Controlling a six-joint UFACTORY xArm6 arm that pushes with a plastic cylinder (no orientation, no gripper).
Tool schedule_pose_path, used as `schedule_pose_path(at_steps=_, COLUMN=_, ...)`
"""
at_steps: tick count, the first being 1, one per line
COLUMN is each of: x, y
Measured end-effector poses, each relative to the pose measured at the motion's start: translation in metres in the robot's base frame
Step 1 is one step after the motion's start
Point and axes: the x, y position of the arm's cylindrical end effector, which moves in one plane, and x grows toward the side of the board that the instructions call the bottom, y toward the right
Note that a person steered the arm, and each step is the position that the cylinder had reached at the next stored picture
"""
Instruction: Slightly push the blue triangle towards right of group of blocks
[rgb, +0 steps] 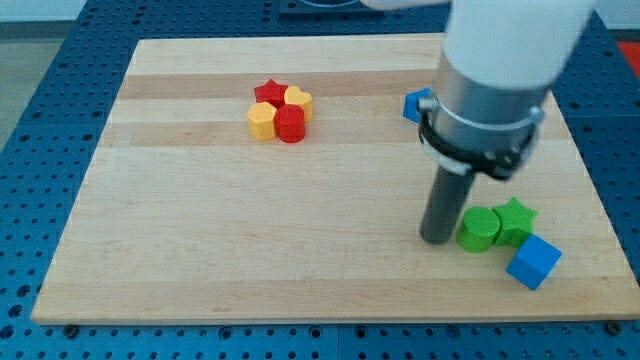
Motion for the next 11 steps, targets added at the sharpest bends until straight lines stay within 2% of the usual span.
schedule_pose_path(at_steps=1, x=-0.053, y=-0.010)
schedule_pose_path(at_steps=4, x=-0.158, y=-0.060)
schedule_pose_path(at_steps=6, x=-0.204, y=-0.058)
schedule_pose_path(at_steps=9, x=-0.194, y=-0.015)
schedule_pose_path(at_steps=11, x=-0.157, y=-0.007)
